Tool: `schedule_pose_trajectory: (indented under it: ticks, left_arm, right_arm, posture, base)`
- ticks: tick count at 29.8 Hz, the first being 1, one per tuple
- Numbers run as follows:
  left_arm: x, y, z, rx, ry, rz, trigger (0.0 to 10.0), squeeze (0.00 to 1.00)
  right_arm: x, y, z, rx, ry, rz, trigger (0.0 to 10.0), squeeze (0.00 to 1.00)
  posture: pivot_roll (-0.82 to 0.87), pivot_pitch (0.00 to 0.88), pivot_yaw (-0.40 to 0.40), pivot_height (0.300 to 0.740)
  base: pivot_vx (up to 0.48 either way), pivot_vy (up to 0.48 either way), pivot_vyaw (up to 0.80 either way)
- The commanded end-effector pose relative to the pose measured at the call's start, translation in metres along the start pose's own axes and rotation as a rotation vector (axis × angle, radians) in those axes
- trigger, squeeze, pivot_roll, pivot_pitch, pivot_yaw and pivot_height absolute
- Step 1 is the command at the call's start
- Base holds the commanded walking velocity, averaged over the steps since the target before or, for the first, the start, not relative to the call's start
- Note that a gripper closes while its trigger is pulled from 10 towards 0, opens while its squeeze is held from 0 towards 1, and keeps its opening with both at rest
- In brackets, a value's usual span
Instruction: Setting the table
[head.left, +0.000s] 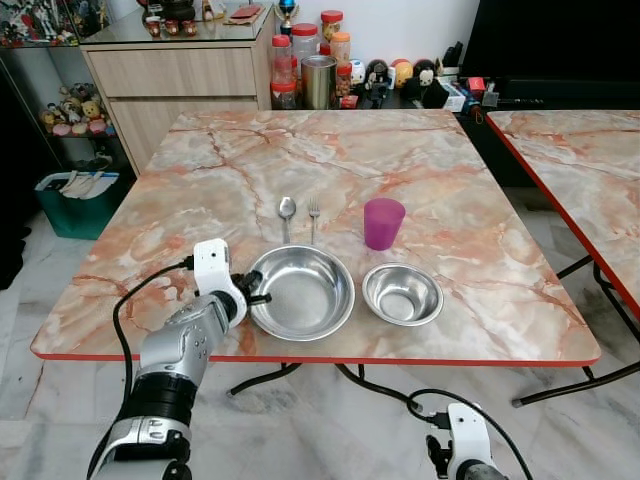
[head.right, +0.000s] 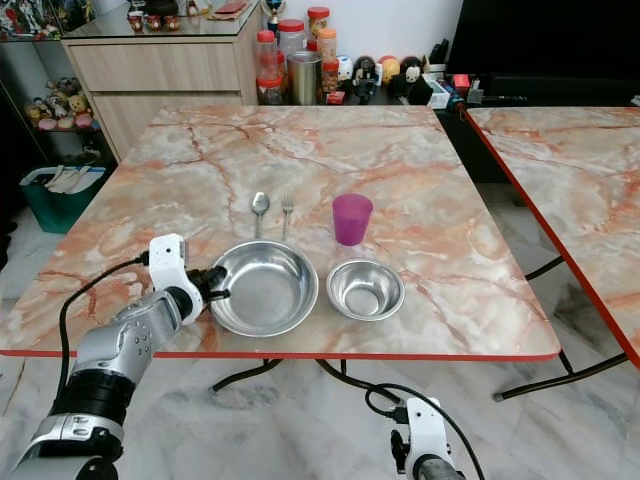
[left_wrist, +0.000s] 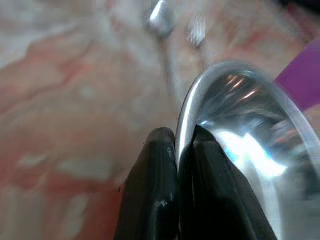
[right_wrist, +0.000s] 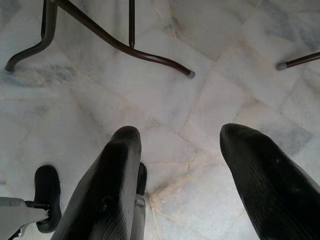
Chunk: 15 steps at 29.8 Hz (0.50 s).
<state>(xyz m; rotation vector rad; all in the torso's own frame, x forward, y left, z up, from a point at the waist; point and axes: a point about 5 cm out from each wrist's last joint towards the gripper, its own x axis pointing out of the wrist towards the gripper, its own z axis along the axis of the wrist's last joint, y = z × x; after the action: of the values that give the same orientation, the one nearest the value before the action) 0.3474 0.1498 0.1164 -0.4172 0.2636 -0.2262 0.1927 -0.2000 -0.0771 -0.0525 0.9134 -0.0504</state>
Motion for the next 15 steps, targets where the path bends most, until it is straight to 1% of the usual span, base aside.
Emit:
schedule_pose_trajectory:
  ticks: [1,2,3,4,6,7,8,11,12,13,14,15]
  left_arm:
    - [-0.003,0.002,0.001,-0.062,-0.065,-0.042,0.0,0.00]
    - [-0.004,0.002,0.001,-0.089,-0.097,-0.065,0.0,0.00]
    - [-0.007,0.000,0.000,-0.133,-0.140,-0.109,8.9,0.00]
    - [-0.010,-0.001,-0.002,-0.160,-0.167,-0.141,10.0,0.00]
    - [-0.016,-0.001,-0.007,-0.242,-0.232,-0.197,10.0,0.00]
    - [-0.016,-0.001,-0.007,-0.242,-0.232,-0.197,10.0,0.00]
    - [-0.017,-0.001,-0.006,-0.266,-0.251,-0.206,10.0,0.00]
    - [-0.019,0.001,0.000,-0.310,-0.326,-0.206,10.0,0.00]
    - [-0.019,0.002,0.004,-0.324,-0.352,-0.187,10.0,0.00]
    - [-0.019,0.006,0.010,-0.334,-0.403,-0.136,10.0,0.00]
    - [-0.018,0.007,0.011,-0.335,-0.414,-0.123,10.0,0.00]
    - [-0.018,0.009,0.016,-0.327,-0.454,-0.094,10.0,0.00]
  right_arm:
    - [0.001,0.002,0.002,0.000,-0.002,0.007,10.0,0.00]
    - [0.001,0.002,0.002,0.000,-0.001,0.007,10.0,0.00]
    - [0.000,0.002,0.001,-0.001,0.001,0.010,10.0,0.00]
    - [0.000,0.002,0.000,0.000,0.003,0.011,10.0,0.00]
    - [0.000,0.002,-0.001,0.000,0.006,0.014,10.0,0.00]
    - [0.000,0.002,-0.001,0.000,0.006,0.014,10.0,0.00]
    - [0.000,0.002,-0.001,0.000,0.007,0.015,10.0,0.00]
    - [0.000,0.001,-0.002,0.000,0.006,0.014,10.0,0.00]
    - [0.000,0.001,-0.002,-0.001,0.006,0.014,10.0,0.00]
    - [-0.001,0.000,-0.003,-0.002,0.006,0.012,10.0,0.00]
    - [-0.001,-0.001,-0.003,-0.002,0.006,0.012,10.0,0.00]
    - [-0.001,-0.002,-0.005,-0.002,0.011,0.008,10.0,0.00]
  posture:
    - [0.04,0.000,-0.027,0.740]
    - [0.04,0.000,-0.027,0.740]
    - [0.04,0.000,-0.027,0.740]
    - [0.04,0.000,-0.027,0.740]
    - [0.03,0.000,-0.029,0.740]
    - [0.03,0.000,-0.029,0.740]
    - [0.03,0.000,-0.029,0.740]
    - [0.03,0.000,-0.032,0.740]
    - [0.03,0.000,-0.033,0.740]
    - [0.03,0.000,-0.038,0.740]
    - [0.03,0.000,-0.038,0.740]
    - [0.03,0.000,-0.038,0.740]
  base:
    - [0.000,0.000,0.00]
    - [0.000,0.000,0.00]
    - [0.000,0.000,0.00]
    - [0.000,0.000,0.00]
    - [0.000,0.000,0.00]
    - [0.000,0.000,0.00]
    - [0.000,0.000,0.00]
    - [0.000,0.000,0.00]
    - [0.000,0.000,0.00]
    - [0.000,0.000,0.00]
    - [0.000,0.000,0.00]
    - [0.000,0.000,0.00]
